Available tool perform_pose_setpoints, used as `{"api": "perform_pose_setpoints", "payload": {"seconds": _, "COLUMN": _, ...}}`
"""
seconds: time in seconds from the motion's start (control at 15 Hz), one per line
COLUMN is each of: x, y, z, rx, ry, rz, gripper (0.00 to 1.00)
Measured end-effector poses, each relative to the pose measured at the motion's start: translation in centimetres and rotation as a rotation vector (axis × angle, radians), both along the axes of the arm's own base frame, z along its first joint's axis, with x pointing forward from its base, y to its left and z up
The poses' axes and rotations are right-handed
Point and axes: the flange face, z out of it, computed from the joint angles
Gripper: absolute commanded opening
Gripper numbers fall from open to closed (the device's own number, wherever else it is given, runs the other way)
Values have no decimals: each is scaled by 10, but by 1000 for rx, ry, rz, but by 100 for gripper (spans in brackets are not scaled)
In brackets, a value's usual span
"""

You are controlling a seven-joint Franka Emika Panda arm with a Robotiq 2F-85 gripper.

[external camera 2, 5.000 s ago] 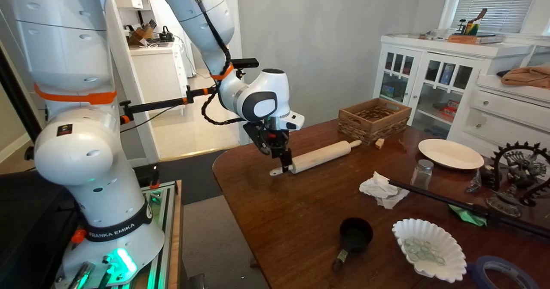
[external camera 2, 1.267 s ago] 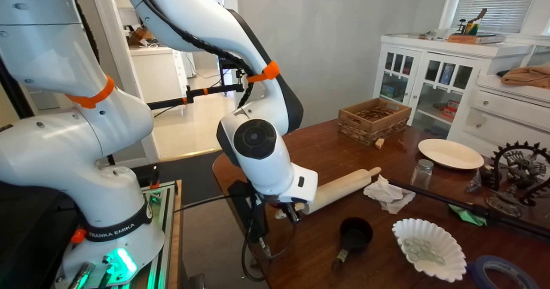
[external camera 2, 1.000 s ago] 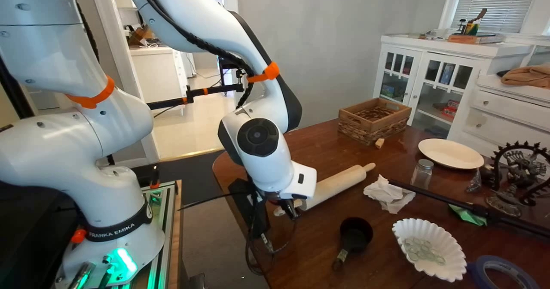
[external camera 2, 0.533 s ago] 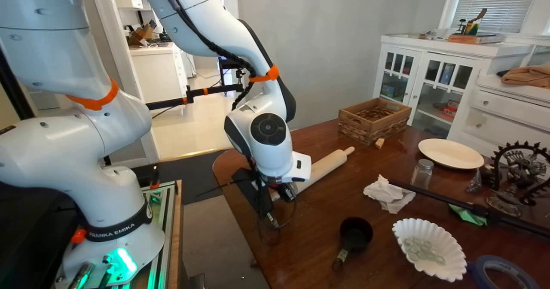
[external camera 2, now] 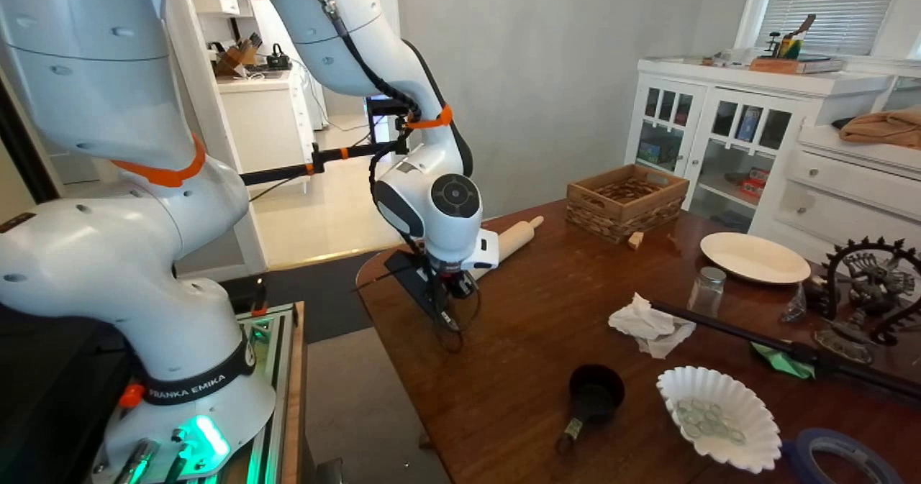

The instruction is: Move the rolling pin back and forth.

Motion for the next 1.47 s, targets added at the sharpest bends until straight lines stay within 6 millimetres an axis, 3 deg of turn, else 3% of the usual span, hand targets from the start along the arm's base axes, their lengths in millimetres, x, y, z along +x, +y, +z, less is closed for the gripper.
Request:
{"api": "perform_pose_setpoints", "payload": {"seconds": 0.2, "x": 3, "y": 20, "z": 1, "rx": 6, "ry": 15, "rz": 21, "gripper": 7}}
{"api": "perform_pose_setpoints", "payload": {"seconds": 0.47, "x": 9, "y": 17, "z": 1, "rx": 19, "ry": 19, "rz": -15, "gripper": 7}}
{"api": "perform_pose_setpoints", "payload": {"seconds": 0.67, "x": 16, "y": -4, "z": 2, "rx": 26, "ry": 12, "rz": -100, "gripper": 7}}
{"api": "perform_pose_setpoints", "payload": {"seconds": 1.0, "x": 19, "y": -55, "z": 1, "rx": 17, "ry": -12, "rz": -295, "gripper": 7}}
{"api": "perform_pose_setpoints", "payload": {"seconds": 1.47, "x": 11, "y": -109, "z": 0, "rx": -1, "ry": -47, "rz": -533, "gripper": 7}}
